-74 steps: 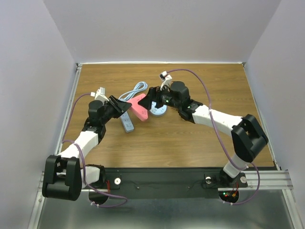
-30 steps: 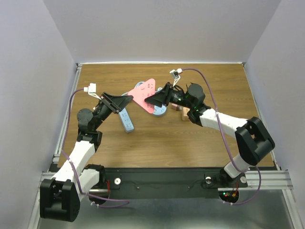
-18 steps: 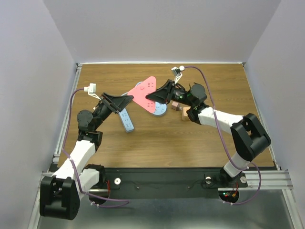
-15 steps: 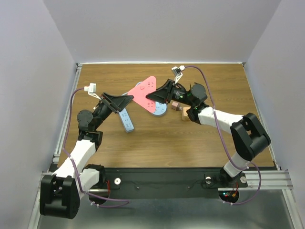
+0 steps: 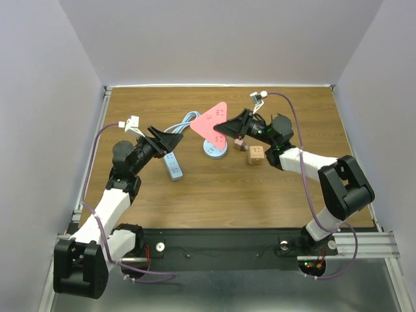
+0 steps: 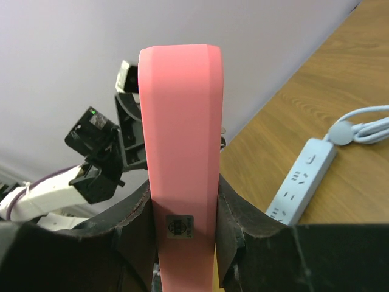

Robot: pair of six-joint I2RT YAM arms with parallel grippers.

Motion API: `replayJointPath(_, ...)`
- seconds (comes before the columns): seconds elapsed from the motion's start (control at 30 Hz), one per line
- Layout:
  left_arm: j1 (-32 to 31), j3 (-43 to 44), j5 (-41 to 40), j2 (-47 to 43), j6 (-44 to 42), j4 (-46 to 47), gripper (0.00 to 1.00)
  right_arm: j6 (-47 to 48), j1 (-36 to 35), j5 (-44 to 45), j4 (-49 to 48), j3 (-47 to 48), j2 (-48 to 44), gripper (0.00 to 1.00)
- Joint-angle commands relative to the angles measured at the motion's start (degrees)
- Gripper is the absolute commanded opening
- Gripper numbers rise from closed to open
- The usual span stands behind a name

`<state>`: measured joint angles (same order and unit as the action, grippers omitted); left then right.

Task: Insert the plug

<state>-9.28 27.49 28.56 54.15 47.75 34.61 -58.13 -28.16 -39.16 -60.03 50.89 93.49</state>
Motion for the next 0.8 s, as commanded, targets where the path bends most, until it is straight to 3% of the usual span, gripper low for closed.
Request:
replayJointPath(0.0,0.05,1.26,-6.57,-0.10,-5.65,-6.92,0.80,-0.14,2.58,0.48,-5.71,-0.09,-4.37,0.01)
replayJointPath(0.2,-1.00,5.64,-20.81,3.76,-11.61,-24.65,0.80,0.30,5.40,0.22,-5.54,-2.64,-5.78,0.00)
replayJointPath(0.33,-3.72,8.02,-25.99,6.58,-13.38,-28.71,0.80,0.21,6.54,-0.31,-5.54,-3.96,-5.69,0.01)
replayJointPath(0.47,-8.21,9.86,-37.31,7.99,-13.47,-33.11,0.80,-0.32,7.07,-1.45,-5.54,-4.66,-5.87,0.00)
replayJointPath(0.77,-11.90,13.29,-45.69,15.28,-12.86,-39.80,0.80,-1.64,9.62,-4.79,-5.45,-6.07,-8.68,0.00)
